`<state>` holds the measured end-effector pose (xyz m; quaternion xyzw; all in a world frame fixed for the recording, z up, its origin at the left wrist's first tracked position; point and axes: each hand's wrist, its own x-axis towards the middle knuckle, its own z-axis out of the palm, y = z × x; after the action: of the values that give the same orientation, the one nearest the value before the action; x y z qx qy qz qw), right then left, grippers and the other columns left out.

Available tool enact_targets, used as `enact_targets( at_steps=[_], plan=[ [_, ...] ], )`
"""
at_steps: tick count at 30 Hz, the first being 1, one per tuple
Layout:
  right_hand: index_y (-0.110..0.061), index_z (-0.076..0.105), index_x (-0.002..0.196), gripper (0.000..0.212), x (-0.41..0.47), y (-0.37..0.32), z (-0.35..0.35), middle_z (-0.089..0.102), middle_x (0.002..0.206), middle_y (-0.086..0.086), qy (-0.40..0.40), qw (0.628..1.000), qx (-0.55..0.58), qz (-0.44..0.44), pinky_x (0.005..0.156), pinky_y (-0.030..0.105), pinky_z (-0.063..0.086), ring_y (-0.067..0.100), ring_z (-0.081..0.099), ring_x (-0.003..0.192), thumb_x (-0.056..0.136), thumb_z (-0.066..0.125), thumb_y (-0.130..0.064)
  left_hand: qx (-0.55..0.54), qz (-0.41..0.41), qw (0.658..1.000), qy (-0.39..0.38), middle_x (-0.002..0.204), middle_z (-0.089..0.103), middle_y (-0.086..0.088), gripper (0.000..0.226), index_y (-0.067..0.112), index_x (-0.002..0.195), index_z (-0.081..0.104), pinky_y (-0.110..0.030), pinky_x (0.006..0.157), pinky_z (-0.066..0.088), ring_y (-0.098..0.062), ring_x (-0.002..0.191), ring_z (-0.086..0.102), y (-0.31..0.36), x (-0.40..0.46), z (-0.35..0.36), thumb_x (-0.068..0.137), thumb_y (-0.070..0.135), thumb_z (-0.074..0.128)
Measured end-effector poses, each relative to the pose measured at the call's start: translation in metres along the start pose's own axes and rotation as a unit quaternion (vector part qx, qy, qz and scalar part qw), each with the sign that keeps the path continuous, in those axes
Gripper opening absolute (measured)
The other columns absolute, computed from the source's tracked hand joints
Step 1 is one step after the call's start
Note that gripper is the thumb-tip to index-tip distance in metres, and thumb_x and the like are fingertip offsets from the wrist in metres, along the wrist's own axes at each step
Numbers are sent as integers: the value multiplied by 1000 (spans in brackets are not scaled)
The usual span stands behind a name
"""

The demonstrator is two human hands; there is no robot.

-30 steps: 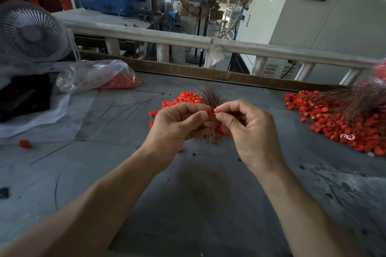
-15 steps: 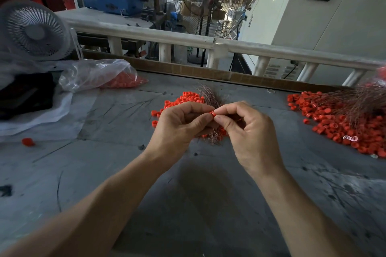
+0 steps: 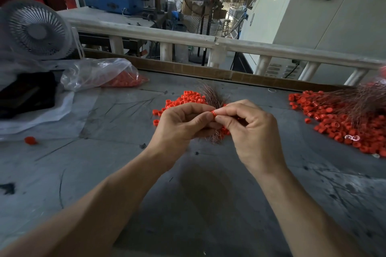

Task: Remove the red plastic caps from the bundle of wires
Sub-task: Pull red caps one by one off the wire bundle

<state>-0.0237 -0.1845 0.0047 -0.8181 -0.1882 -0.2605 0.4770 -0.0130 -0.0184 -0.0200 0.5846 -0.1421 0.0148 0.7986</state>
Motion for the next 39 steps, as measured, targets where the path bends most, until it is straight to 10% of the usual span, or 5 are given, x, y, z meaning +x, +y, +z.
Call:
enact_targets(
  at_steps=[12,19,39],
  plan=[
    [-18,81,88,10,0,-2,0,72,89,-10,-7,1000,-17,11,77,12,51,3,69,88,86,79,-8,48,29,998,20,89,78,-15,17,-1,106,71,-27,75,59,-24,84,76,-2,0,3,91,5,66],
    [-23,69,94,17,-2,-3,8,62,95,-11,-4,983,-172,-69,73,35,55,12,60,90,83,82,-20,-33,-35,998,26,92,75,-15,30,0,105,71,-39,81,60,-24,86,72,0,0,5,82,20,71],
    [-10,67,82,10,-1,2,16,65,86,0,43,964,-230,-124,78,23,43,21,58,89,85,76,-7,-84,-139,987,-2,103,62,-23,21,3,106,71,-34,81,54,-22,86,63,3,-2,2,93,17,63]
  ],
)
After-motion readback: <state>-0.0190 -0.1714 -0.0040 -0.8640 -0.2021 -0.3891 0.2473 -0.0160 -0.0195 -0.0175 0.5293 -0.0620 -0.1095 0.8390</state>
